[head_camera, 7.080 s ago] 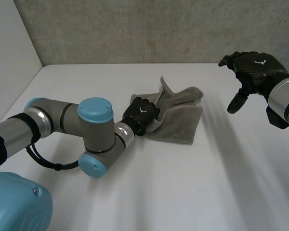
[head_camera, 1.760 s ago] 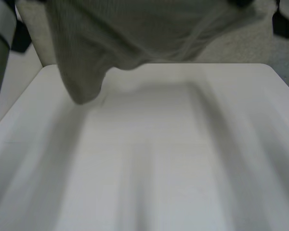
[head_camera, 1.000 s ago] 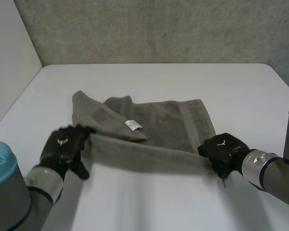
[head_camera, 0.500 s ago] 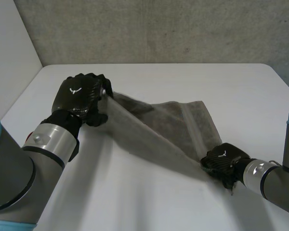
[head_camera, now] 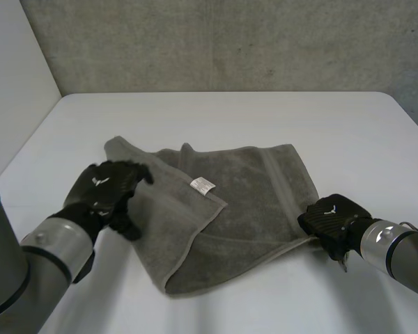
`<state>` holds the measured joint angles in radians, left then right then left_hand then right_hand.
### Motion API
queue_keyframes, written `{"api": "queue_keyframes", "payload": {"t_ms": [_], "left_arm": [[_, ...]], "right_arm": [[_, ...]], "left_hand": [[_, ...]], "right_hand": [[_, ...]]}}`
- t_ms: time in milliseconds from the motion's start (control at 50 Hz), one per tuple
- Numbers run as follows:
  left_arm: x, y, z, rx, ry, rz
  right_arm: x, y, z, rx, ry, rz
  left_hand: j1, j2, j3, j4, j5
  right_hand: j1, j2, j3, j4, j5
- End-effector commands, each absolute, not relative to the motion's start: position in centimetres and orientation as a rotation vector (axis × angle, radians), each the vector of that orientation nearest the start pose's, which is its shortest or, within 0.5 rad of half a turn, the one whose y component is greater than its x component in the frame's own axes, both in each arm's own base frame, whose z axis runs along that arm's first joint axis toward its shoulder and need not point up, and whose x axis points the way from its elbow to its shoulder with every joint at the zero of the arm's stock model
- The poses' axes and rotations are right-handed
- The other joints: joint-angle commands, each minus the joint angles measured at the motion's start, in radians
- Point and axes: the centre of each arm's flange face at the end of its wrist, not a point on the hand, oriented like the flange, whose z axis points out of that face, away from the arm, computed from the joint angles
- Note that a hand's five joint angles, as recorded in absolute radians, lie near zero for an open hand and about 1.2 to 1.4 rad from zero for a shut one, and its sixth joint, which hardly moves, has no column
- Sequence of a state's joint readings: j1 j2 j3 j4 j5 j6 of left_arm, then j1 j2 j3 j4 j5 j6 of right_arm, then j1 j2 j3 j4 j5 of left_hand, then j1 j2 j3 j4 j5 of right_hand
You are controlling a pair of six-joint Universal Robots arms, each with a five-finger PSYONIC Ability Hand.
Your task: Fold the laundry
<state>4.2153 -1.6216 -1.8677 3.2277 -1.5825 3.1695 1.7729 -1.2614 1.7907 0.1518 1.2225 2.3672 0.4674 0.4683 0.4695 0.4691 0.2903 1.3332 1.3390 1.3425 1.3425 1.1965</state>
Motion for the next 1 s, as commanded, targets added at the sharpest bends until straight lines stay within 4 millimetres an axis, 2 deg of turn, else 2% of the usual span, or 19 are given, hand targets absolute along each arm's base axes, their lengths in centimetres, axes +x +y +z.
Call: {"api": "queue_keyframes", "payload": {"t_ms": [20, 40, 80, 100, 140, 200, 240, 460, 620, 1000], "left_arm": [[-29.9, -17.3, 20.3, 0.938, 2.621, -2.175], [-29.9, -17.3, 20.3, 0.938, 2.621, -2.175], [-31.7, -17.1, 18.8, 1.011, 2.637, -2.157], [-31.8, -17.1, 18.8, 1.011, 2.637, -2.157], [-32.6, -17.8, 16.9, 1.033, 2.662, -2.1], [-33.2, -18.0, 16.2, 1.048, 2.668, -2.089], [-34.1, -19.0, 15.3, 1.047, 2.664, -2.096], [-36.4, -21.9, 13.5, 1.036, 2.605, -2.124], [-36.8, -22.8, 12.4, 1.087, 2.498, -2.088], [-36.7, -22.9, 11.2, 1.096, 2.504, -2.043]], "right_arm": [[21.4, -23.2, 15.4, -1.49, 2.31, -1.382], [21.4, -23.2, 15.4, -1.49, 2.311, -1.38], [21.4, -23.2, 15.3, -1.49, 2.313, -1.373], [21.4, -23.1, 15.2, -1.491, 2.312, -1.366], [21.5, -23.0, 15.1, -1.494, 2.309, -1.363], [21.6, -22.9, 15.0, -1.497, 2.309, -1.354], [21.6, -22.8, 14.9, -1.498, 2.308, -1.351], [21.6, -22.7, 14.7, -1.499, 2.309, -1.349], [21.6, -22.6, 14.5, -1.499, 2.309, -1.342], [21.6, -22.6, 14.2, -1.5, 2.314, -1.325]], "left_hand": [[-0.054, -0.055, -0.056, -0.056, -0.052], [-0.054, -0.055, -0.056, -0.056, -0.052], [-0.06, -0.061, -0.062, -0.062, -0.058], [-0.06, -0.061, -0.062, -0.062, -0.058], [-0.06, -0.061, -0.062, -0.062, -0.058], [-0.06, -0.061, -0.062, -0.062, -0.058], [-0.06, -0.061, -0.062, -0.062, -0.058], [-0.048, -0.049, -0.05, -0.05, -0.046], [-0.048, -0.049, -0.05, -0.05, -0.046], [-0.04, -0.04, -0.042, -0.041, -0.037]], "right_hand": [[0.063, 0.057, 0.054, 0.054, 0.025], [0.063, 0.057, 0.054, 0.054, 0.025], [0.063, 0.057, 0.054, 0.054, 0.025], [0.063, 0.057, 0.054, 0.054, 0.025], [0.063, 0.057, 0.054, 0.054, 0.025], [0.063, 0.057, 0.054, 0.054, 0.025], [0.063, 0.057, 0.054, 0.054, 0.025], [0.063, 0.057, 0.054, 0.054, 0.025], [0.063, 0.057, 0.054, 0.054, 0.025], [0.063, 0.057, 0.054, 0.054, 0.025]]}}
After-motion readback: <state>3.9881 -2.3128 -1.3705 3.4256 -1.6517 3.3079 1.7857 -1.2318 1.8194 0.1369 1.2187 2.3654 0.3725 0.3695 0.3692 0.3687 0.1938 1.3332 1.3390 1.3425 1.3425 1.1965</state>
